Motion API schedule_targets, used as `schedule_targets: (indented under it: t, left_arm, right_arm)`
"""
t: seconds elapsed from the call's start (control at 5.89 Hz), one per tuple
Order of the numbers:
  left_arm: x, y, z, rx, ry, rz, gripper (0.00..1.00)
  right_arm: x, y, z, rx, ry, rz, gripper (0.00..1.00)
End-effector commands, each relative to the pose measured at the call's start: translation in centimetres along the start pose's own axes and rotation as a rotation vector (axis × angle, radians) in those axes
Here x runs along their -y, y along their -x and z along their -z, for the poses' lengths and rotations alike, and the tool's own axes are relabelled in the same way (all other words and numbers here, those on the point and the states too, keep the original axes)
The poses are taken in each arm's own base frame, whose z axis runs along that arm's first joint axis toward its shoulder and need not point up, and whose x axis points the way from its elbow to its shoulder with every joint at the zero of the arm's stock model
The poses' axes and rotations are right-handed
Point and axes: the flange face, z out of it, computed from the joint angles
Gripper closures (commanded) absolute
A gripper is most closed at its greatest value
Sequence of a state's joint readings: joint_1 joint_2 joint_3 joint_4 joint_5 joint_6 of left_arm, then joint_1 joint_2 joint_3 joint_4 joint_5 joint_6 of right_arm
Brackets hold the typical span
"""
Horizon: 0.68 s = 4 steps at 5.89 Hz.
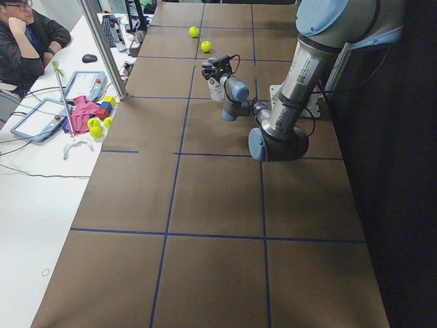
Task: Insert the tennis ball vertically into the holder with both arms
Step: 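Hold the upright tube steady with the left gripper, open end up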
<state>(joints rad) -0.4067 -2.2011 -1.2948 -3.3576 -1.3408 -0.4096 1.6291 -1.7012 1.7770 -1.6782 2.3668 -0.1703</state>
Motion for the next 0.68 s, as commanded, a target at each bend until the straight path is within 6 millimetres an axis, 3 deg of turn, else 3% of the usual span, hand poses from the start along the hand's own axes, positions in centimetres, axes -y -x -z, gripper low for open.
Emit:
schedule_targets:
  t: [0.0,0.17,0.51]
  left_arm:
    - [0.4,-0.5,-0.7,-0.005,-0.016,0.005,0.28]
    - [0.8,-0.9,-1.7,-0.009,-0.025,0.009,0.28]
    - [0.7,-0.8,-1.5,-0.017,-0.045,0.012,0.28]
  right_arm:
    - [0.0,0.1,0.1,0.0,-0.002,0.002,0.0]
    - [0.0,0.1,0.1,0.0,-0.002,0.002,0.0]
    - [-0.1,0.1,0.0,0.001,-0.001,-0.001,0.0]
